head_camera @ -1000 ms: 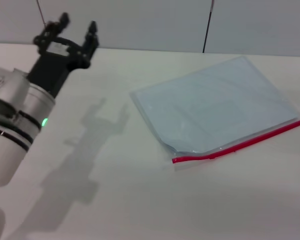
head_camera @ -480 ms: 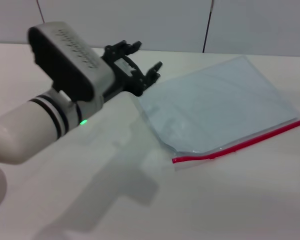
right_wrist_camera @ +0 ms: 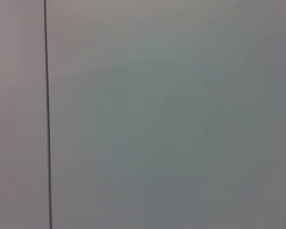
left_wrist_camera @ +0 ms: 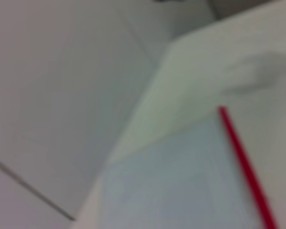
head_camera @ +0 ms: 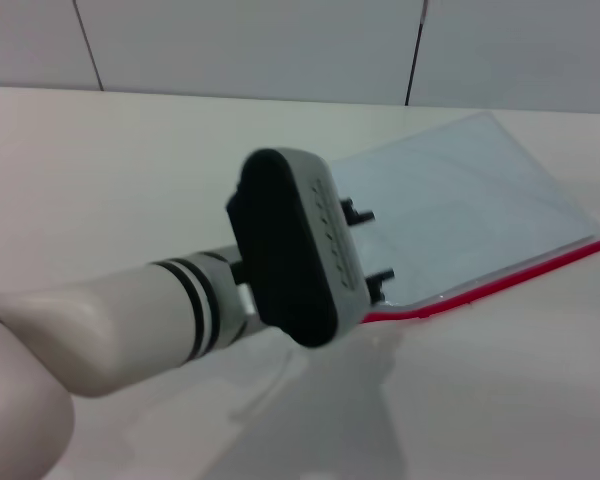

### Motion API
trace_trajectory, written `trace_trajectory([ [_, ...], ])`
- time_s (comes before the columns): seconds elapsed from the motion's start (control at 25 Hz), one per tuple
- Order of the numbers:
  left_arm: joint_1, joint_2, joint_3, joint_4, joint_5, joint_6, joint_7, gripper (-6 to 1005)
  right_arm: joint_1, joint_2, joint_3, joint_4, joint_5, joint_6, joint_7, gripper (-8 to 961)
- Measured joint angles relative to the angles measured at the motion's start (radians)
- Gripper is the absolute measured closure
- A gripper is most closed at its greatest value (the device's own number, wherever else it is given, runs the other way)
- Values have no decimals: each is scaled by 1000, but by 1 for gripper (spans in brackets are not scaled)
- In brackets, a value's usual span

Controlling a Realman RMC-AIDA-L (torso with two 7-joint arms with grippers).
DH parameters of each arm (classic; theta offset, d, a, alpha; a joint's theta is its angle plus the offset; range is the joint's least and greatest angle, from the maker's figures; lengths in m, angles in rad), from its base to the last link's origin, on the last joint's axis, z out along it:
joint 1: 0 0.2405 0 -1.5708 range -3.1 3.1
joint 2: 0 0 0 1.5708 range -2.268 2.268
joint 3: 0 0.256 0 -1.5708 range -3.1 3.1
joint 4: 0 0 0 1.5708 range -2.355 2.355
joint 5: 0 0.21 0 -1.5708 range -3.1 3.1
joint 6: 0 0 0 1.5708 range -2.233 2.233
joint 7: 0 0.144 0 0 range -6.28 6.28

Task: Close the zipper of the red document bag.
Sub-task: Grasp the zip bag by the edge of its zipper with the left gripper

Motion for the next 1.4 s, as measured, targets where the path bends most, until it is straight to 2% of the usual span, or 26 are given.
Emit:
trace_trajectory([
  [0.12, 3, 0, 41, 62, 68, 107, -31, 382, 1, 0, 0, 0, 0, 2, 0, 119],
  [0.28, -7, -1, 94, 90, 141, 186, -74, 383, 5, 0, 0, 1, 0, 12, 0, 119],
  [0.56, -87, 0, 92, 38, 161, 266, -139, 382, 7, 0, 0, 2, 0, 13, 0, 120],
  [0.84, -161, -2, 89, -87, 161, 245, -149, 383, 8, 0, 0, 2, 0, 13, 0, 120],
  [1.4, -211, -2, 88, -286, 162, 22, -112, 385, 10, 0, 0, 2, 0, 12, 0, 121],
])
